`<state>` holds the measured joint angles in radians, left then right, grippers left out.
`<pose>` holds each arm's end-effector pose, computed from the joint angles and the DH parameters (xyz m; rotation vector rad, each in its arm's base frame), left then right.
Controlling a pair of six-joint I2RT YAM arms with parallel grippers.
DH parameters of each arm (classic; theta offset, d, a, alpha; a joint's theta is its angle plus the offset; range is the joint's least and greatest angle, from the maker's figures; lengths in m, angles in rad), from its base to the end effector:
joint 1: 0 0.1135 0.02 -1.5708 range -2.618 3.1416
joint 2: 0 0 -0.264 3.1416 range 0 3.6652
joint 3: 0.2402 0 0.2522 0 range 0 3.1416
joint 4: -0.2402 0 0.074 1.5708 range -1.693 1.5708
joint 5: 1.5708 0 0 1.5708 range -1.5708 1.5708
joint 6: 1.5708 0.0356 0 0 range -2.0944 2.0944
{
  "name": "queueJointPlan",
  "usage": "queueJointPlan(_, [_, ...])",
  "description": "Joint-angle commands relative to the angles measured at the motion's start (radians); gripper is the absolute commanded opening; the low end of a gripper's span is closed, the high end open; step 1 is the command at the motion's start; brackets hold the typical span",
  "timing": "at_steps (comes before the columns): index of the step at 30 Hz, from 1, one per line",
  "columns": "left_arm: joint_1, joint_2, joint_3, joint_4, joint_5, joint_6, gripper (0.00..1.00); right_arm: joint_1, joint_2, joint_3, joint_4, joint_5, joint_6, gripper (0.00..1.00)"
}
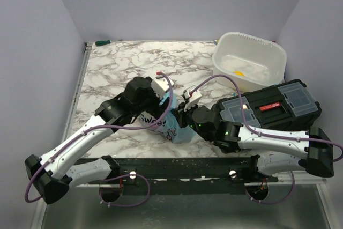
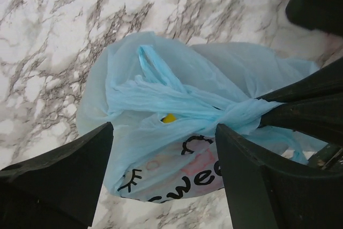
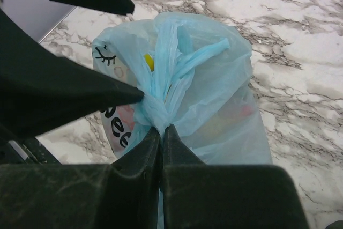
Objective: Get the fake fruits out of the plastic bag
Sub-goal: Untie the plastic bag at the center of the board.
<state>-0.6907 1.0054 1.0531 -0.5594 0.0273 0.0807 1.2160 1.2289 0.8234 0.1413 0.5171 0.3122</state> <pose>0.1658 -0.1383 0.3544 0.8083 1.9459 -0.3978 0.1143 0.2579 0.2933 -0.4597 1.7843 0.6115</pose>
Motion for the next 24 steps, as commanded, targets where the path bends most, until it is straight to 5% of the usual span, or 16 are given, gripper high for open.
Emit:
queueJointPlan(1, [-0.127,0.107,0.038,-0.109,-0.356,0.152,0.77,0.002,-0.016,0.007,0.037,-0.017,-0.009,0.05])
queueJointPlan(8, [-0.147,0.196,0.106,-0.143,-0.462,0.156,0.76,0.003,-0.026,0.007,0.028,-0.025,-0.003,0.05])
queueJointPlan(13, [-0.147,0.165,0.049,-0.024,-0.442,0.183,0.72,0.002,-0.054,-0.019,0.044,-0.030,0.016,0.05])
queueJointPlan(17, [-0.146,0.156,0.024,0.032,-0.401,0.159,0.52,0.003,-0.051,-0.020,0.042,-0.033,0.020,0.06])
queueJointPlan(22, [-0.140,0.166,0.040,0.015,-0.336,0.112,0.13,0.002,-0.039,-0.029,0.038,-0.035,0.036,0.06])
queueJointPlan(24, [-0.140,0.161,0.040,0.013,-0.349,0.100,0.06,0.002,-0.032,-0.032,0.044,-0.023,0.037,0.06])
